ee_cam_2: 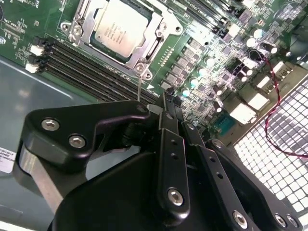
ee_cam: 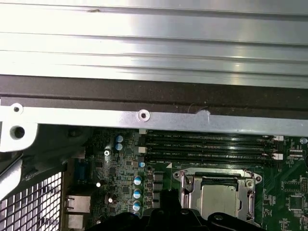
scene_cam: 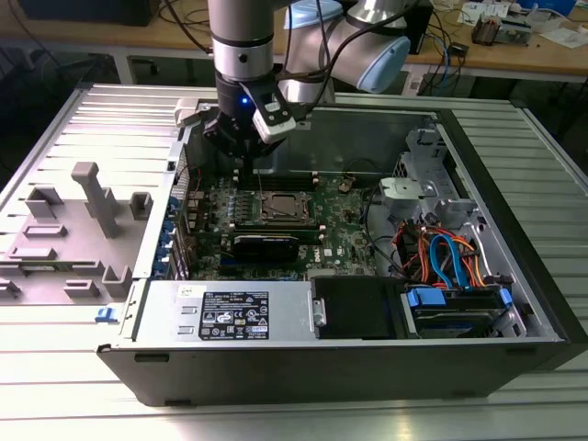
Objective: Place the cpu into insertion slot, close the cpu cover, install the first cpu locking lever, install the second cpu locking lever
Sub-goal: 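Install the first cpu locking lever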
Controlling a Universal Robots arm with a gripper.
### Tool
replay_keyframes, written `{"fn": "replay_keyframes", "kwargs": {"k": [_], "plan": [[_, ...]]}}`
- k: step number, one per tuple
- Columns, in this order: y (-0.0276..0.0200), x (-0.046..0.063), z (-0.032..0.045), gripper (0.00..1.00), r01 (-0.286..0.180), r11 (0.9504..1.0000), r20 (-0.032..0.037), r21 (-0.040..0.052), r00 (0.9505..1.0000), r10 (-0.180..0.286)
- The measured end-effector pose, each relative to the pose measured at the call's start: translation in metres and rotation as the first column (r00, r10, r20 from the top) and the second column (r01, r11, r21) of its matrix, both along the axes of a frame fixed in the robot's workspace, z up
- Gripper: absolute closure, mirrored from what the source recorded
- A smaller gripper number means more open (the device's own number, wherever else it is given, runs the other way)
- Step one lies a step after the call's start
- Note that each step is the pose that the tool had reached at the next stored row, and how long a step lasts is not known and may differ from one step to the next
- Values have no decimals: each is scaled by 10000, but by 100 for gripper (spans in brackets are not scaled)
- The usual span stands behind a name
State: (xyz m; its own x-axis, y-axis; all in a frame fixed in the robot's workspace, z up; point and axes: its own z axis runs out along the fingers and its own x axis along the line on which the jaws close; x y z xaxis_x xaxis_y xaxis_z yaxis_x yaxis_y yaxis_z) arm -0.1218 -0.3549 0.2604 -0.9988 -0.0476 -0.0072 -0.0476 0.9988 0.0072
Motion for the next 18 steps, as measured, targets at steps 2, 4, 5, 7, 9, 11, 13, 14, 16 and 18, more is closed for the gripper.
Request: {"fn": "replay_keyframes", "kwargs": {"k": [2, 4, 5, 7, 9, 11, 13, 14, 16, 18], "plan": [[20, 0, -8, 89, 0, 10000, 0, 0, 10000, 0], [44, 0, -16, 89, 0, 10000, 1, 2, 10000, 0], [56, 0, -19, 89, 1, 10000, 1, 2, 10000, -1], [71, 0, -22, 89, 0, 10000, 0, 1, 10000, 0], [75, 10, -24, 89, -3, 10000, -1, 1, 10000, 3], [76, 30, -24, 89, 0, 10000, -1, 0, 10000, 0], [77, 62, -24, 89, 0, 10000, 0, 0, 10000, 0], [77, 75, -25, 89, 0, 10000, 0, 0, 10000, 0], [78, 106, -25, 89, 0, 10000, 0, 1, 10000, 0], [78, 137, -25, 89, 0, 10000, 0, 0, 10000, 0]]}}
